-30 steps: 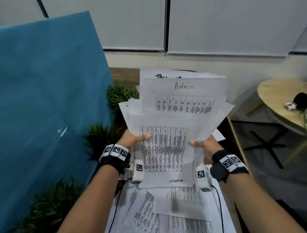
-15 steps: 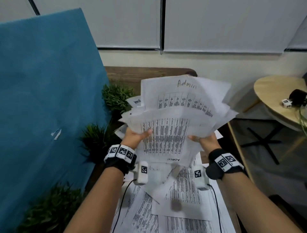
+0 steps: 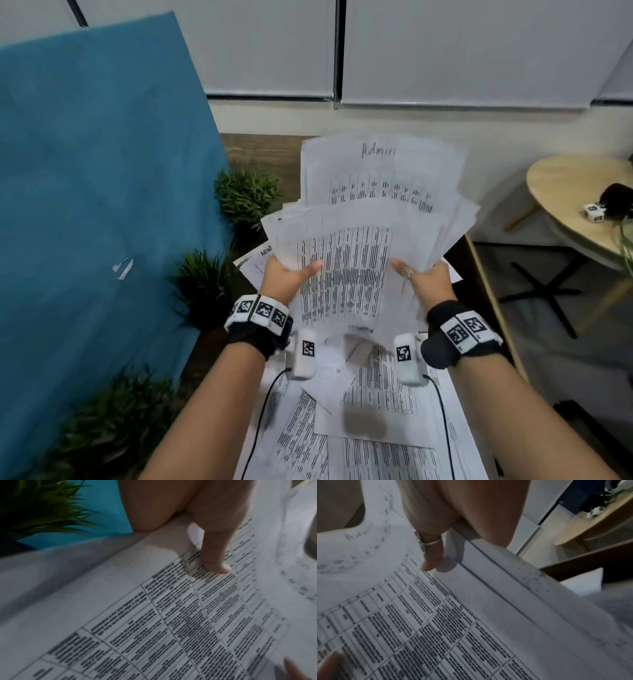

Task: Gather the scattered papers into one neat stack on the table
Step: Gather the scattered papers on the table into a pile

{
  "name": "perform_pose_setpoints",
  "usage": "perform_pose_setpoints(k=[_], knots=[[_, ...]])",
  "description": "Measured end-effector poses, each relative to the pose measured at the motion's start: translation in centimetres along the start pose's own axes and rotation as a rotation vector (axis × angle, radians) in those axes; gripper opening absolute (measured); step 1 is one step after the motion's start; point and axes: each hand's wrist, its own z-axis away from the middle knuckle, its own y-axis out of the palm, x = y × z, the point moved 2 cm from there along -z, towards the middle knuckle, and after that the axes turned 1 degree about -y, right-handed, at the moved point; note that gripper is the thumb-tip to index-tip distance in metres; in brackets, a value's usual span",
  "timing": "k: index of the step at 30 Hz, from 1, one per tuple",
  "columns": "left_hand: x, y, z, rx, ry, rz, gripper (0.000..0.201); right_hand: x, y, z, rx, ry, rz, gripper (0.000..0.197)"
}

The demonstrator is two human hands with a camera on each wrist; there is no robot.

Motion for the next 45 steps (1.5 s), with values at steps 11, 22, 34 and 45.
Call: perform_pose_setpoints(k=[11,22,34,45], knots=[[-3.0,0.7,0.2,-0.078,0.378,0.009,0.068,1.8,-1.0,-1.0,0.297,-0.035,-0.045,0.051],[-4.1,1.3,-1.3,-0.196,0.430,0.041,0.058,3.4,-0.3,-2.3,0.082,-0.083,-0.153,0.037],[-0.5,0.2,-1.7,-0.232,0.240,0.009,0.040,1.1,-0.2,-2.7,0.096,-0.022,-0.056,0.029],[1.9,2.1,0.2,-0.300,0.227,-0.158,0.035,-2.1,0.0,-2.1,0.039,0.027,0.070,0.043]])
